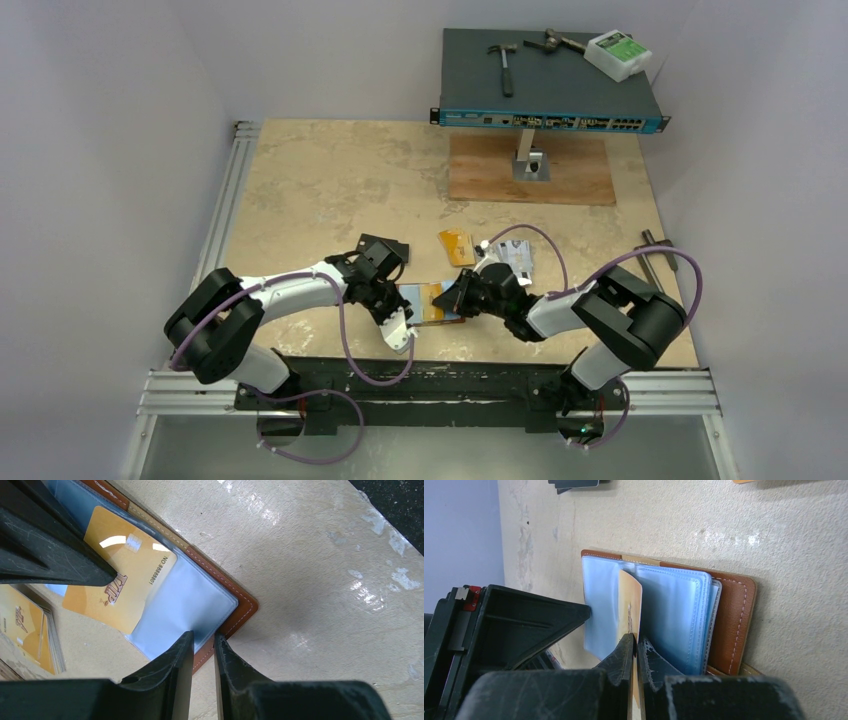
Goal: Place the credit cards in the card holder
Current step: Insert the credit card into the card holder.
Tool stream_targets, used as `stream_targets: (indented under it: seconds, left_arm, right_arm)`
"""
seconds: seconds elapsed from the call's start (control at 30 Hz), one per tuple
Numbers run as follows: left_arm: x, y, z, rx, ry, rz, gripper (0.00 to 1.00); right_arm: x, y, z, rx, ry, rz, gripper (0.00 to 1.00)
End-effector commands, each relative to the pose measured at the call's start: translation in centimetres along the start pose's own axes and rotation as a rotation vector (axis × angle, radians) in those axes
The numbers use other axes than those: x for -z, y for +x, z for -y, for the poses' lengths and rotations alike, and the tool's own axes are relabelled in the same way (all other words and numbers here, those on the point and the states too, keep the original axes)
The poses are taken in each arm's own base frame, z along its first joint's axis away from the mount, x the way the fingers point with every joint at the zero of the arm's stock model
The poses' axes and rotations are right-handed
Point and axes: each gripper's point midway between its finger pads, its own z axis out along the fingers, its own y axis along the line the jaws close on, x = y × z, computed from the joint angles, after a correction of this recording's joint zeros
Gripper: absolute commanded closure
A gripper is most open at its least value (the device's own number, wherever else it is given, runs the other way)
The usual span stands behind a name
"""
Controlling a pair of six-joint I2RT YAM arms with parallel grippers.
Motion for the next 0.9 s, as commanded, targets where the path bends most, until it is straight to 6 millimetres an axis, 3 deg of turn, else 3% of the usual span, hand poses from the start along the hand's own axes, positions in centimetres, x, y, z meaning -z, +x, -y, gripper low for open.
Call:
stream_targets:
  seconds: [0.0, 0.3, 0.6, 0.87]
  left_arm:
    - [-0.4, -1.2, 0.7, 0.024, 0.031, 0.048, 0.80]
    - [-0.4, -1.3, 0.7, 0.027, 0.031, 0.047, 0.81]
    - [-0.4, -1.3, 0.7, 0.027, 0.030, 0.045, 0.81]
    - [-0.4, -1.3, 0.8, 0.031, 0.034, 0.046, 0.82]
  right_arm:
    - [1.5, 4.0, 6.9, 0.005, 0.261, -0.128, 1.00]
    - [1.3, 4.2, 6.8, 0.008, 0.263, -0.143, 1.00]
    - [0.1, 4.6, 5.4, 0.051, 0.203, -0.187, 1.00]
    - [1.9, 4.4, 6.9, 0.014, 0.288, -0.150, 1.00]
